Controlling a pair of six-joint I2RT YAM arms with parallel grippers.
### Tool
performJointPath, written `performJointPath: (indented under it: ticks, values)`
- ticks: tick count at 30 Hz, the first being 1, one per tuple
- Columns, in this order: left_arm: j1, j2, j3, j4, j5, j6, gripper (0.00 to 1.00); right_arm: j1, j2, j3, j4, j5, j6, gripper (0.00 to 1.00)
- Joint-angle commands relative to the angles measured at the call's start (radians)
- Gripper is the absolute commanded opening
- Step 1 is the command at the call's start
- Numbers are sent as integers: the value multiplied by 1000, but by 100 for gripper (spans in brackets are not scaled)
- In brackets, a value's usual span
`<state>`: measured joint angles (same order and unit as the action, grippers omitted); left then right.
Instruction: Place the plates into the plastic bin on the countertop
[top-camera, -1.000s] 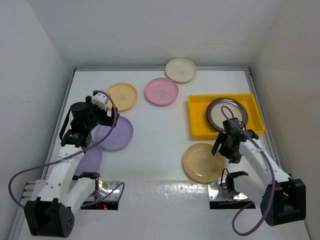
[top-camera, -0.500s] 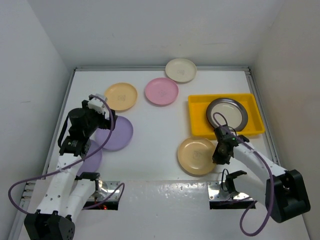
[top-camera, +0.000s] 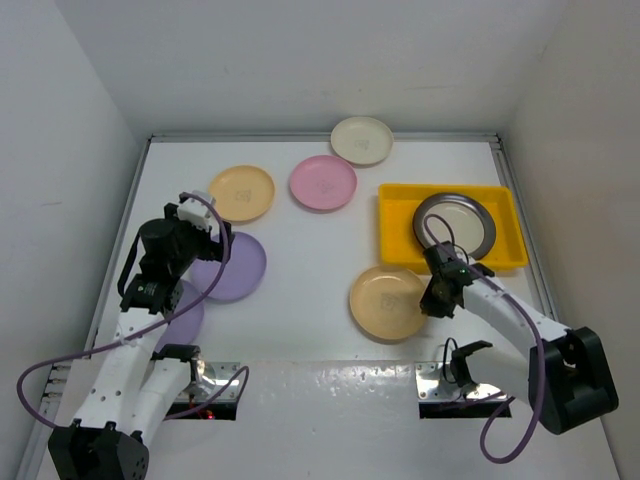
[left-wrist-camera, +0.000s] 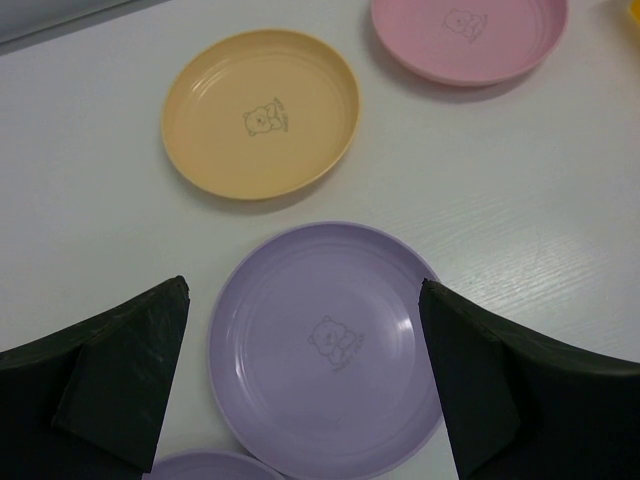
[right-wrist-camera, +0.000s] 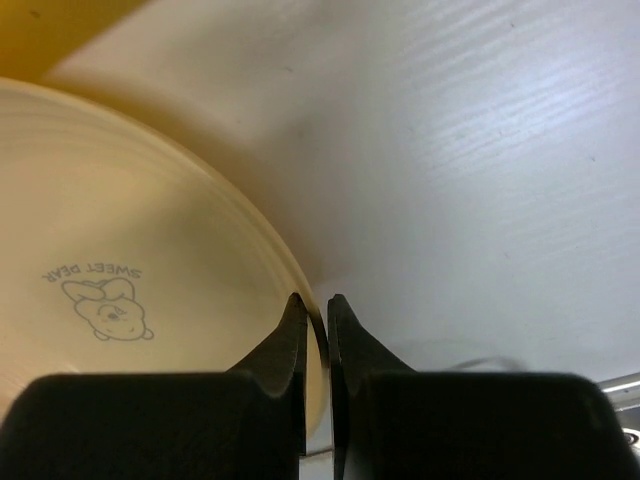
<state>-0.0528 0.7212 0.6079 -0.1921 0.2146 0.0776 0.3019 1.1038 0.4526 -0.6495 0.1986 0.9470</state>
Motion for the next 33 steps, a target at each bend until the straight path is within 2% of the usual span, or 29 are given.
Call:
performJointPath:
  ticks: [1, 3, 5, 8, 10, 13, 15, 16, 17, 19, 21, 22, 25, 26, 27, 33]
  values:
    - [-9, -22, -10, 31, -11, 8, 97, -12, 21, 40, 77, 81, 24, 0]
    - [-9, -22, -10, 22, -20, 8, 97, 20, 7, 37, 88, 46, -36, 0]
    - [-9, -22, -19, 22, -20, 17, 97, 104, -21, 21, 118, 7, -141, 0]
    - [-9, -22, -28, 22, -20, 17, 97, 237, -99, 24, 164, -140, -249, 0]
    - [-9, -22, -37, 22, -20, 17, 97, 301, -162, 50, 175, -169, -237, 0]
    - [-9, -12, -37, 31, -20, 17, 97, 295, -194, 165, 221, -194, -186, 0]
    - [-9, -12, -37, 31, -20, 17, 97, 231, -179, 240, 249, -188, -168, 0]
    - [-9, -12, -37, 19, -20, 17, 97, 212, -173, 297, 232, -113, -165, 0]
    - [-9, -3, -37, 19, -20, 8, 97, 130, -161, 357, 188, -72, -172, 0]
    - [-9, -3, -28, -13, -20, 8, 97, 57, -105, 428, 114, 85, -177, 0]
    - [-9, -3, -28, -36, -20, -1, 97, -140, -61, 477, 74, 122, -175, 0]
    - [-9, 6, -17, -47, -20, -1, 97, -246, -32, 480, 71, 108, -181, 0]
    - [16, 27, 13, -90, 51, 16, 97, -459, 48, 472, 105, 38, -185, 0]
    - [16, 37, 27, -101, 68, 16, 97, -490, 63, 472, 129, -35, -192, 0]
    - [16, 46, 27, -112, 80, 16, 97, -541, 79, 472, 146, -47, -215, 0]
    - [16, 104, 67, -132, 60, 50, 96, -636, 247, 489, 185, -117, -254, 0]
